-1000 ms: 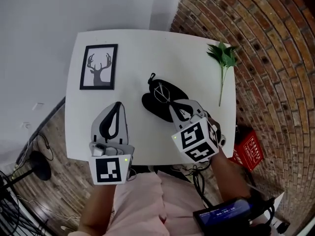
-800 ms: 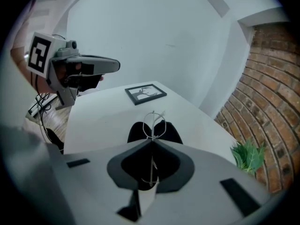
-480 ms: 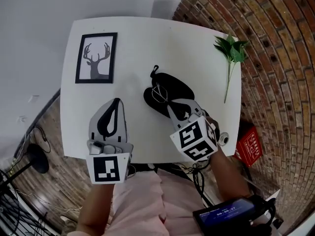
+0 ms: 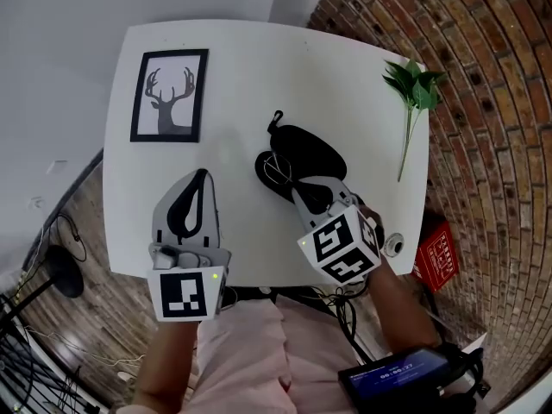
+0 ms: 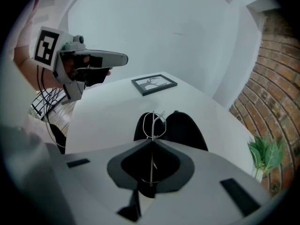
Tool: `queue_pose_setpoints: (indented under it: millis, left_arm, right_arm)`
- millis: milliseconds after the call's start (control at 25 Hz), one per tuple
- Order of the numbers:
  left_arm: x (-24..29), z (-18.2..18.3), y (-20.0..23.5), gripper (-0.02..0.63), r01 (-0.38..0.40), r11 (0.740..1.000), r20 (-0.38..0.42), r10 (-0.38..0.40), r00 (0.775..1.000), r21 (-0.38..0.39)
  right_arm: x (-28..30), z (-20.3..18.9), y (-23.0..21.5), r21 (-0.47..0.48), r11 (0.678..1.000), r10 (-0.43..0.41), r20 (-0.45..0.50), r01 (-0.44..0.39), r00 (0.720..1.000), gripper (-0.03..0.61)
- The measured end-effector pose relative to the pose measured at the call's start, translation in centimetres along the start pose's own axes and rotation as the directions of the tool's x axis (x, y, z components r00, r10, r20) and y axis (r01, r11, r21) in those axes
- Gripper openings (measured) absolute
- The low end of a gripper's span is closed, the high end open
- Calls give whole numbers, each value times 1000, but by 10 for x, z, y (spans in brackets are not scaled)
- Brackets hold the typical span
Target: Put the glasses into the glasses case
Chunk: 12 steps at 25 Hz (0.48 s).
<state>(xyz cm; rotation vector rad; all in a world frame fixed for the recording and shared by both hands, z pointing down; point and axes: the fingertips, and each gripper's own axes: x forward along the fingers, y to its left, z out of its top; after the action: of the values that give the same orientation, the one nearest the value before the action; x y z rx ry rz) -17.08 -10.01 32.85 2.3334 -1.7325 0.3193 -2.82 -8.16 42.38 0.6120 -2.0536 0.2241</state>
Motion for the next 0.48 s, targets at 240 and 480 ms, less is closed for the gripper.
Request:
queue_pose_setpoints:
  millis: [240, 480]
  left_arm:
    - [0, -5, 5, 3, -11, 1000, -10, 11, 1000, -3]
    - [-1, -8, 8, 3, -19, 1000, -10, 19, 1000, -4]
  right_arm:
    - [6, -6, 5, -3, 1000, 23, -15, -23, 1000, 15]
    - [11, -10, 10, -4, 999, 44, -26, -44, 999, 15]
